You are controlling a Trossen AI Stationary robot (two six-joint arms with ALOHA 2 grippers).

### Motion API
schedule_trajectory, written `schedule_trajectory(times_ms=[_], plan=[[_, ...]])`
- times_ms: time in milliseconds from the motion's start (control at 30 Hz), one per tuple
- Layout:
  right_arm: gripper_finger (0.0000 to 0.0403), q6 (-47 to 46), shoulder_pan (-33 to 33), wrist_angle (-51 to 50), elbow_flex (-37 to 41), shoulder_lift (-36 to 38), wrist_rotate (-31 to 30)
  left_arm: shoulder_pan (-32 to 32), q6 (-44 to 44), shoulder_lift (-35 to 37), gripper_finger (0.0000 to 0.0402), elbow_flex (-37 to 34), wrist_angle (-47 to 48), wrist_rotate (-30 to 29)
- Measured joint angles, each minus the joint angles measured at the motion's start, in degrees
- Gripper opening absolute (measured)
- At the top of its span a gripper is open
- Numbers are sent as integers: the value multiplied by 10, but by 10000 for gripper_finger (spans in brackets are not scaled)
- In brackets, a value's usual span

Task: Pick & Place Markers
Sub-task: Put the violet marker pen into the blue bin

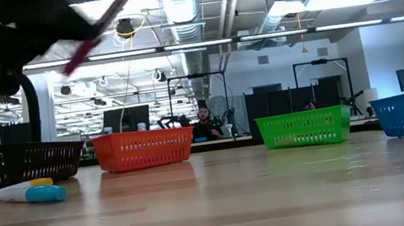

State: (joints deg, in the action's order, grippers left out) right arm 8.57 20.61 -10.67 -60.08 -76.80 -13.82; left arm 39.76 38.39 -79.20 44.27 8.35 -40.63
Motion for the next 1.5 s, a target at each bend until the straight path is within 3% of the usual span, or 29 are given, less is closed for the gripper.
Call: schedule_trajectory(times_ms=[167, 300, 500, 567, 833, 1333, 1500], plan=[[244, -9, -29, 117, 100, -15, 8, -62, -242, 0, 41, 0, -140, 5], [244, -11, -66, 226, 132, -37, 19, -104, -350, 0, 42, 0, -189, 23], [244, -11, -102, 370, 132, -97, 197, -147, -360, 0, 40, 0, -203, 68], [244, -11, -102, 411, 132, -121, 225, -150, -360, 0, 42, 0, -209, 91], [244, -38, -96, 569, 133, -175, 227, -145, -360, 2, 41, 0, -220, 99], [242, -41, -99, 599, 130, -180, 147, -148, -360, 0, 39, 0, -228, 99], [208, -41, -97, 587, 112, -182, 145, -158, -360, 0, 41, 0, -230, 99]])
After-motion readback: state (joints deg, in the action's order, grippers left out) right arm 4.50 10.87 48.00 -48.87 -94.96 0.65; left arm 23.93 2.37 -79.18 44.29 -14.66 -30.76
